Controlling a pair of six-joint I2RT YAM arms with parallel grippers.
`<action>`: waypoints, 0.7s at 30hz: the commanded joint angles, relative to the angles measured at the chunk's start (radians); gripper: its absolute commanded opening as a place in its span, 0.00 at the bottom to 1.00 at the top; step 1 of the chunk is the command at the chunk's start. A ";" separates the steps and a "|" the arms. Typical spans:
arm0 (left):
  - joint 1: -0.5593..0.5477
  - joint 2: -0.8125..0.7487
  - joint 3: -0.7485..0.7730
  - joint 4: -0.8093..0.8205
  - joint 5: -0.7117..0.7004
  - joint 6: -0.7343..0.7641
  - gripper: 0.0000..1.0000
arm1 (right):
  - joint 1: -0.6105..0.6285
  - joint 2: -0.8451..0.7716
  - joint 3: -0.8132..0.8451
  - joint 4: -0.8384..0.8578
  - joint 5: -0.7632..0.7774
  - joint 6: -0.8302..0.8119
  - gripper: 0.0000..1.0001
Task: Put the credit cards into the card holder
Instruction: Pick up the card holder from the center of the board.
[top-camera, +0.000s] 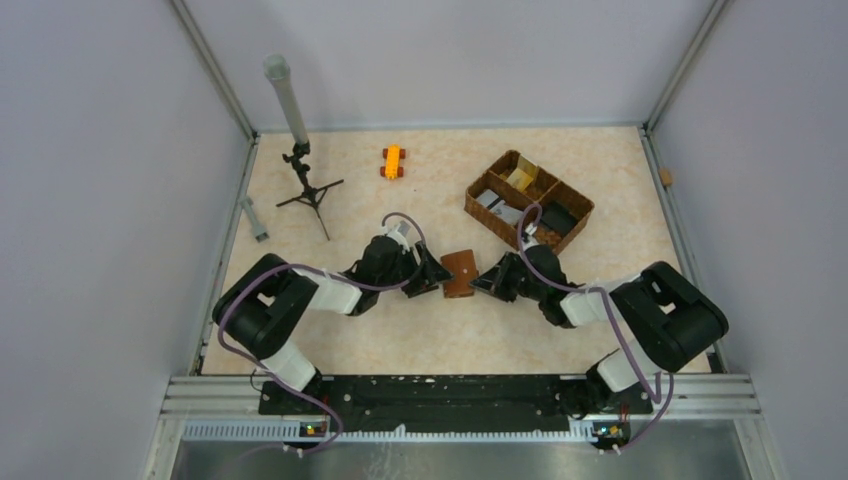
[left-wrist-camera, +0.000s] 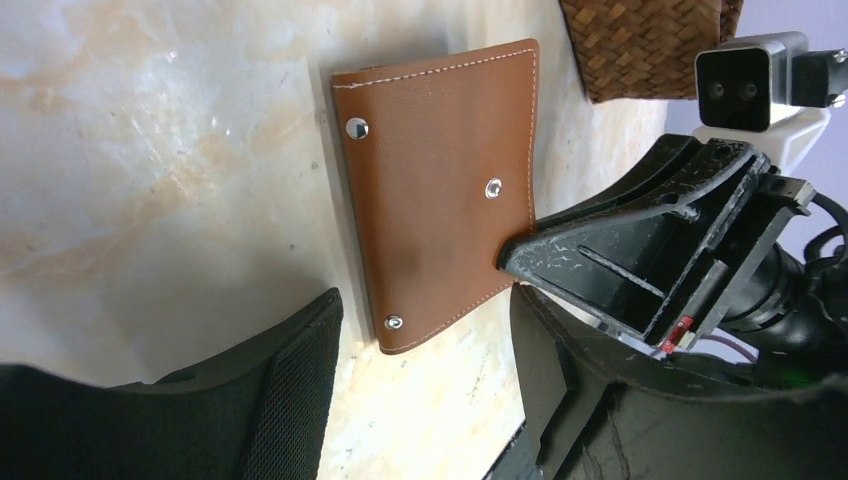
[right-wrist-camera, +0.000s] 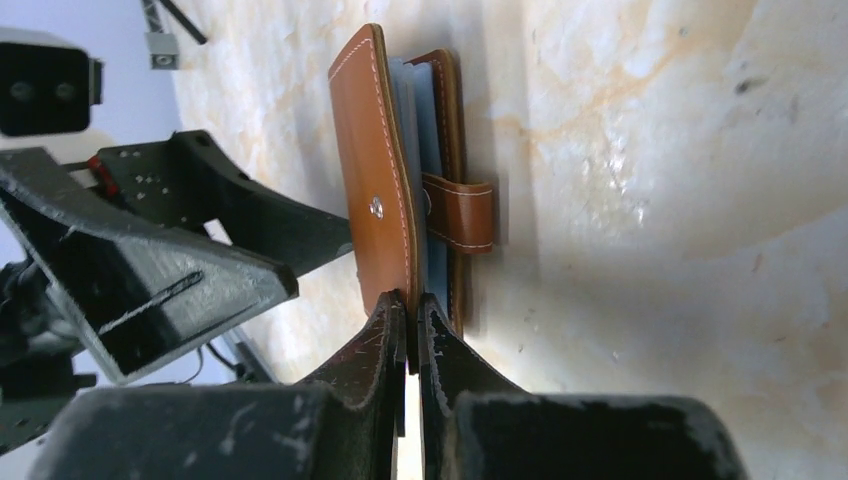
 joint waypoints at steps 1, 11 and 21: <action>0.001 0.031 -0.023 0.102 0.054 -0.098 0.66 | -0.006 0.010 -0.075 0.180 -0.049 0.094 0.00; 0.003 0.137 -0.055 0.299 0.115 -0.193 0.60 | -0.006 0.037 -0.100 0.301 -0.080 0.137 0.00; 0.001 0.093 -0.069 0.443 0.150 -0.205 0.45 | 0.053 0.055 -0.039 0.304 -0.098 0.108 0.00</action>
